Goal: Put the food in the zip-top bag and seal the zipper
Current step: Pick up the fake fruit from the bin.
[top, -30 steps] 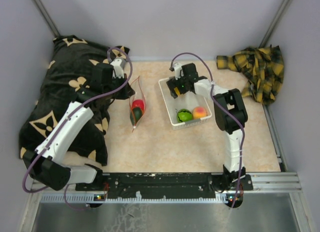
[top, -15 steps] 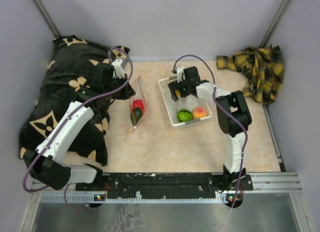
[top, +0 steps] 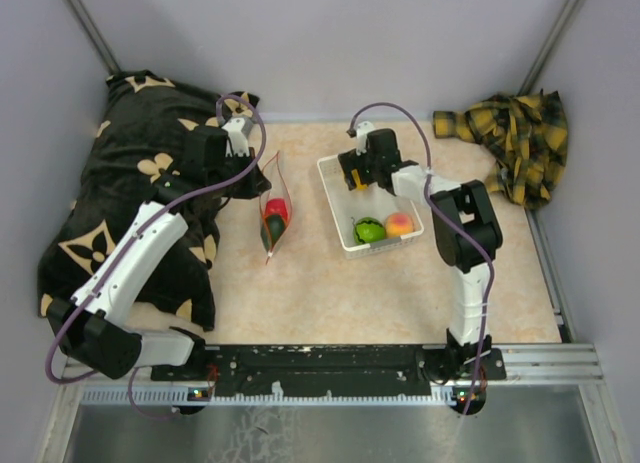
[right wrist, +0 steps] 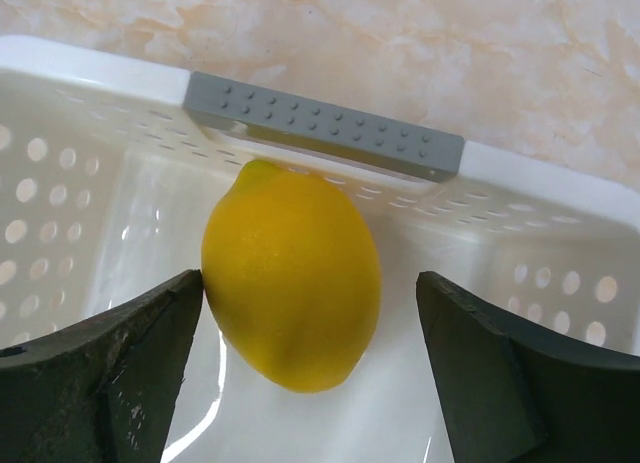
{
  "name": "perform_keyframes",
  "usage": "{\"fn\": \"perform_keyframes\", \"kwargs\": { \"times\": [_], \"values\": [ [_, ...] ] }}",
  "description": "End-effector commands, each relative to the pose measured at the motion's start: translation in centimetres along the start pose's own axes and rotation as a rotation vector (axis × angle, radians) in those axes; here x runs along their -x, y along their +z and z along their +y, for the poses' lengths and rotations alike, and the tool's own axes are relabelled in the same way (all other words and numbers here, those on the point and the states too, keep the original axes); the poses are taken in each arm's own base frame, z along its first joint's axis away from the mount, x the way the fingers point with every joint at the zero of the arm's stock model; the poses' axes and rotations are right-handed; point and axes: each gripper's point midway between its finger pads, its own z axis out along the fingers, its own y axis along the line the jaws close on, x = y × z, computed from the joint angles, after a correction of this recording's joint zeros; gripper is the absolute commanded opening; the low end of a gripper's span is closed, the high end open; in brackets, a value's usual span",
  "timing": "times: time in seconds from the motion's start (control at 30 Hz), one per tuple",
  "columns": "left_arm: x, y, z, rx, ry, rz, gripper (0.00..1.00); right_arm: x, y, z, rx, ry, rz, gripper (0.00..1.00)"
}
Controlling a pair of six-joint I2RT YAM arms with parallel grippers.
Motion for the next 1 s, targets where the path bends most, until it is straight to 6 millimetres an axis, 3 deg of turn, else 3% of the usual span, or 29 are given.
{"fn": "perform_keyframes", "kwargs": {
  "times": [0.0, 0.17, 0.43, 0.67, 0.97],
  "values": [
    [0.5, 0.3, 0.0, -0.010, -0.002, -0.020, 0.00, 1.3, 1.2, -0.4, 0.006, -0.008, -0.060, 0.87],
    [0.4, 0.4, 0.1, -0.008, 0.000, -0.019, 0.00, 0.8, 1.9, -0.2, 0.016, 0.000, -0.051, 0.82],
    [0.4, 0.4, 0.0, -0.013, -0.002, -0.015, 0.00, 0.6, 1.5, -0.2, 0.015, 0.007, -0.041, 0.58],
    [0.3, 0.4, -0.1, -0.017, -0.004, -0.013, 0.00, 2.3, -1.8, -0.2, -0.001, 0.016, -0.088, 0.43],
    [0.3, 0.5, -0.2, -0.021, -0.005, -0.011, 0.00, 4.4, -7.8, 1.1, 0.039, 0.087, -0.121, 0.40]
  ]
}}
